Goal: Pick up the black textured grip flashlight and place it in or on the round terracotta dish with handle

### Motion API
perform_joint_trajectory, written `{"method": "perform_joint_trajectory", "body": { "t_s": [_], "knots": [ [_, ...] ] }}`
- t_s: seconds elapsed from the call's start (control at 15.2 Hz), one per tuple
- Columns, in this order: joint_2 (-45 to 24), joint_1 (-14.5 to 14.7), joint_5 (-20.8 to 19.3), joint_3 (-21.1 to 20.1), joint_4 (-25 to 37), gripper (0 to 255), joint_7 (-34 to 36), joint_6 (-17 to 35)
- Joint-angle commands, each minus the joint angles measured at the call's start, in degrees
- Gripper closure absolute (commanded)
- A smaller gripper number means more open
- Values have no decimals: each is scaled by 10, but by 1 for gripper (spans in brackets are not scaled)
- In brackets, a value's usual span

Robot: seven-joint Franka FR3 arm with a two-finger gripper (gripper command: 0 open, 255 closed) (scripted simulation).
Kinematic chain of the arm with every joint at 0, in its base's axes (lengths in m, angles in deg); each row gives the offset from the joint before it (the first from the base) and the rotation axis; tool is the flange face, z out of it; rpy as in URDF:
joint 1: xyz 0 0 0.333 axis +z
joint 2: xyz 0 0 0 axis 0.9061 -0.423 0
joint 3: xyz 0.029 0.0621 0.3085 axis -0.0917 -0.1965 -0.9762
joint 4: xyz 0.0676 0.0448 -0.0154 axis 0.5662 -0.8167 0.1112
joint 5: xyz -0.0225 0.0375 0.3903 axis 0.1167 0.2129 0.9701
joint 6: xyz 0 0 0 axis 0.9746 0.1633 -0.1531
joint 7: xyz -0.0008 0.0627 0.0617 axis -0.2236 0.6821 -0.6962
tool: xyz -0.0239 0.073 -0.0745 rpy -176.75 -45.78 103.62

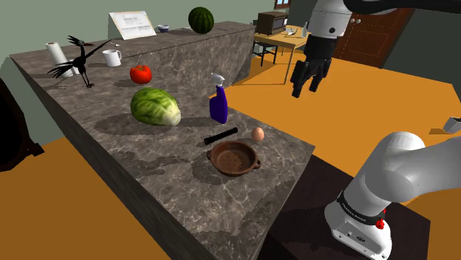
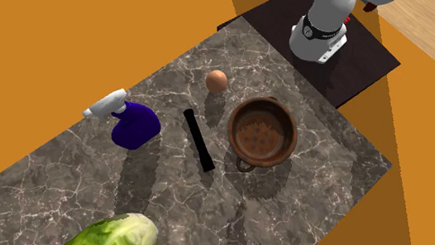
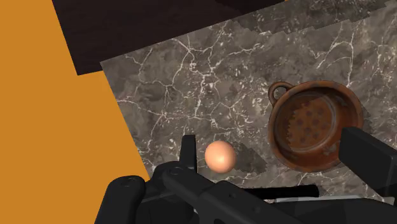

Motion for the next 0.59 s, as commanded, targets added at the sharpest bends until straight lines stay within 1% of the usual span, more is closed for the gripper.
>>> {"method": "perform_joint_trajectory", "body": {
  "t_s": [0.0, 0.26, 0.53],
  "knots": [
    [0, 0, 0, 0, 0, 0, 0, 0],
    [-60, 28, -31, 20, -14, 0, -108, 74],
    [-130, 54, -57, 35, -16, 0, -211, 148]
  ]
}}
